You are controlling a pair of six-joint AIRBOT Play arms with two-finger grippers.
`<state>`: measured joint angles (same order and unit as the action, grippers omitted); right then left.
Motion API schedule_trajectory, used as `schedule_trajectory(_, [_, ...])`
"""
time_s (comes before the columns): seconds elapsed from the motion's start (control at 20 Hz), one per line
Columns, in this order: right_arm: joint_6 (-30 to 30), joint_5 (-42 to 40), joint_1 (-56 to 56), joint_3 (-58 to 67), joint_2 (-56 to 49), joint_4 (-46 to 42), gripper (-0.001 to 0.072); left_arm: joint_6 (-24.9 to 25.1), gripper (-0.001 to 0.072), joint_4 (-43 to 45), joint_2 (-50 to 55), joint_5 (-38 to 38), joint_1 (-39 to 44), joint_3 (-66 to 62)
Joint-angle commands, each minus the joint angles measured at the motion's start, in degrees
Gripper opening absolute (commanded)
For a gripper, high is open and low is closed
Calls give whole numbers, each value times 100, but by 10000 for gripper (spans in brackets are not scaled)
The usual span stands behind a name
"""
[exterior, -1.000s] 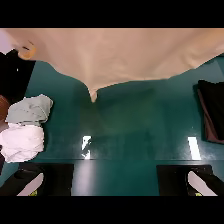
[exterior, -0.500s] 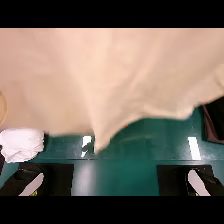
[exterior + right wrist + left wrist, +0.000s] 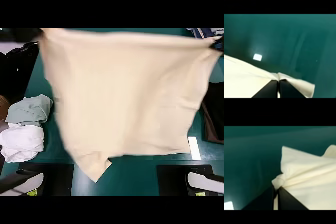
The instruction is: Fold the shirts.
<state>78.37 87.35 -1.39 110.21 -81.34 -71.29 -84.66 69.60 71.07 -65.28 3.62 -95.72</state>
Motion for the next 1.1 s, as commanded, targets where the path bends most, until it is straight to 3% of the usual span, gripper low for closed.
schedule_trajectory(0.0, [7, -210, -160, 4, -1335, 72, 13, 260, 27, -101, 1355, 354, 4, 348])
schedule_trajectory(0.25, [7, -1119, -160, 4, -2223, 131, 14, 254, 28, -275, 2533, 1779, 4, 348])
schedule_trajectory(0.45, [7, -1401, -160, 4, -2459, 127, 24, 232, 32, -247, 2750, 1996, 4, 348])
schedule_trajectory(0.5, [7, -1493, -144, 11, -2452, 129, 132, 223, 221, -247, 2750, 1982, 4, 313])
schedule_trajectory(0.55, [7, -1552, -144, 61, -2452, 125, 348, 157, 465, -251, 2743, 1976, 4, 295])
schedule_trajectory(0.6, [9, -1537, -129, 153, -2452, 129, 452, 98, 497, -254, 2743, 1902, 4, 262])
schedule_trajectory(0.7, [11, -1209, -98, 474, -2450, 129, 449, 92, 498, -234, 2739, 1364, -59, 94])
schedule_trajectory(0.85, [-31, -254, 94, 542, -2186, 127, 448, 72, 497, -398, 2647, -354, -391, -223])
schedule_trajectory(0.95, [-133, -55, 278, -125, -1709, 144, 448, 223, 497, -398, 2404, -1091, -570, -98])
schedule_trajectory(1.05, [-317, -15, 562, -1067, -1126, 616, 447, 264, 497, -358, 1969, -1294, -660, 439])
